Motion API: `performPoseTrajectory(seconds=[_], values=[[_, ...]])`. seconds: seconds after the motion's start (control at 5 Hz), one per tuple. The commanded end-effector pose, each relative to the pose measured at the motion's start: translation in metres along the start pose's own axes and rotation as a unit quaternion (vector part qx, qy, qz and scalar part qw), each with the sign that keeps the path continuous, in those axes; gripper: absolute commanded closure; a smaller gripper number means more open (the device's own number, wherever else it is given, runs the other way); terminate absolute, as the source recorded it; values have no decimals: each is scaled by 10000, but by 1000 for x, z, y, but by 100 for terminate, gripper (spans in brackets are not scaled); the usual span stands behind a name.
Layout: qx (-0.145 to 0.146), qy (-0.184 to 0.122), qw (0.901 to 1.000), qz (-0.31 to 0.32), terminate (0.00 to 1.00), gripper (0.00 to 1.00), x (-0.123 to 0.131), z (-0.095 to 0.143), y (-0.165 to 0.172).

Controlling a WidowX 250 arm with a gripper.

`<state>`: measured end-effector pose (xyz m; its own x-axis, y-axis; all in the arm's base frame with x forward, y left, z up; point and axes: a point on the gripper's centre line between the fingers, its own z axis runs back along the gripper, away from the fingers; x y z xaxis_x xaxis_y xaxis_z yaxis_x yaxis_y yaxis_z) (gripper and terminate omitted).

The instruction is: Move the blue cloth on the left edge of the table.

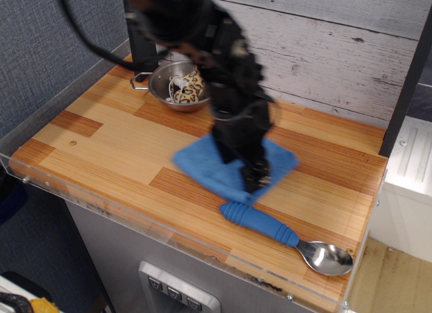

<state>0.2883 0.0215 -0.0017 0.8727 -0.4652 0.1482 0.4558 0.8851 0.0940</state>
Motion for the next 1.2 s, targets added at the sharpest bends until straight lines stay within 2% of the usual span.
performPoseTrajectory(seconds=[0.0, 0.4, 0.8, 1.0], values=[[-290, 833, 9959, 185, 0, 0, -81, -16, -1], [-168, 901, 9921, 856, 0, 0, -129, -6, 18], [-95, 783, 9883, 1302, 0, 0, -155, -10, 45], [-78, 742, 9875, 1386, 0, 0, -159, -14, 56]])
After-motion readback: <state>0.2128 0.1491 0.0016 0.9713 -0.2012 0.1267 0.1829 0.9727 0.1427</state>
